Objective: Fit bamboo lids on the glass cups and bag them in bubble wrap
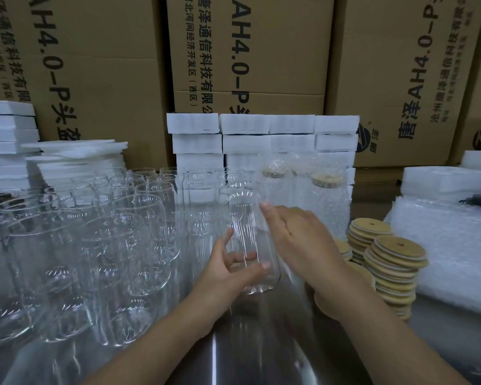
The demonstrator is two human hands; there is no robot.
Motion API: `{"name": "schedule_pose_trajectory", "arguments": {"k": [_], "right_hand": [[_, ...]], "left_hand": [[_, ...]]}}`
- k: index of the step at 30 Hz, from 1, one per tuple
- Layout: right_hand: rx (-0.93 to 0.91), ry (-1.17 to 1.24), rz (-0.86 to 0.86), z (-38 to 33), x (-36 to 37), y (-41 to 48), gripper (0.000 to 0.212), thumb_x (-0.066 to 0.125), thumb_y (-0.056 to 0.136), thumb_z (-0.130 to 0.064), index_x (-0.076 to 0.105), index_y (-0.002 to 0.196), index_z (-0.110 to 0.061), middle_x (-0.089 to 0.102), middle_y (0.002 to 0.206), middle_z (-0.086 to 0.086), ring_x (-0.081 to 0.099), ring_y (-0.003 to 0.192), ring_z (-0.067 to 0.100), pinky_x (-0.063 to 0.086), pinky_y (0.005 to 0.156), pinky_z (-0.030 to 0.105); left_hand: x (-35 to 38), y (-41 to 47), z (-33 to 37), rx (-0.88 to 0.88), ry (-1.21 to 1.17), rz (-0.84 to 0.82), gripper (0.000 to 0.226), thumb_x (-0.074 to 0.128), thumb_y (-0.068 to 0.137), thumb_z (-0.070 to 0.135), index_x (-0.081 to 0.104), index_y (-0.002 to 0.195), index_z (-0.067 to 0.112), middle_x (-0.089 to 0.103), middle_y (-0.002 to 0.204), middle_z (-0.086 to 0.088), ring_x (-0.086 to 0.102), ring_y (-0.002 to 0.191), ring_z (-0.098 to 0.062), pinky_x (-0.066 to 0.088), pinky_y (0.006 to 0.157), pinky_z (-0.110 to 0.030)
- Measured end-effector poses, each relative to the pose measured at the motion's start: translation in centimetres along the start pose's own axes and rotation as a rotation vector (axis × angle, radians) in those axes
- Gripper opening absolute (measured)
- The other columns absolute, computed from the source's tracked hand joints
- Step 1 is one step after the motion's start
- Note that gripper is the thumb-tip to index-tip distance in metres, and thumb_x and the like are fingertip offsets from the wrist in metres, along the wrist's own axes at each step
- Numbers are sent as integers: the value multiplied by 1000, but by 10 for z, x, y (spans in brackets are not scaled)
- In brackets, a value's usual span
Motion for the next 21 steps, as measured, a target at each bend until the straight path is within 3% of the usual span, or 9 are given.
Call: {"name": "schedule_pose_trajectory", "arguments": {"k": [2,5,7,12,16,21], "right_hand": [[60,-283,36,11,-11,4,66,20,93,-64,58,123,-20,61,120,6,52,114,29,38,93,41],[240,-567,-209,38,-11,3,54,35,95,-55,40,137,-21,47,137,6,44,124,29,35,95,39],[336,-627,-308,52,-11,0,51,37,94,-52,39,135,-21,45,137,6,43,124,30,35,92,37],[374,-661,-352,57,-7,1,40,39,96,-37,41,131,-18,45,134,6,46,122,30,35,84,35],[405,-665,-376,59,-7,1,43,42,95,-37,38,133,-17,41,138,10,37,128,33,34,97,38],[419,-613,-374,59,-5,1,55,44,93,-47,30,137,-16,39,142,12,32,131,34,31,101,39]], "left_hand": [[-4,2,0,10,73,39,116,82,40,52,22,139,45,66,116,2,68,105,-19,52,95,-48],[-10,3,0,5,130,67,121,77,37,59,23,143,41,65,113,5,66,102,-8,50,80,-22],[-11,3,0,-4,137,72,117,76,37,61,24,140,44,65,112,8,67,97,-3,47,71,-13],[-9,0,4,12,162,52,118,77,41,59,21,143,43,64,115,9,67,100,-8,49,78,-19],[-9,1,2,18,183,47,110,78,55,48,18,146,40,63,117,9,66,101,-6,47,75,-16],[-10,2,2,17,184,83,108,79,54,44,20,145,42,60,117,10,61,101,2,48,65,-9]]}}
Point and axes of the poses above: each hand's wrist, its own y-axis towards the middle knuckle, its own x-axis out of the palm, z = x × y, the point moved 5 cm from there along y, towards the middle knuckle
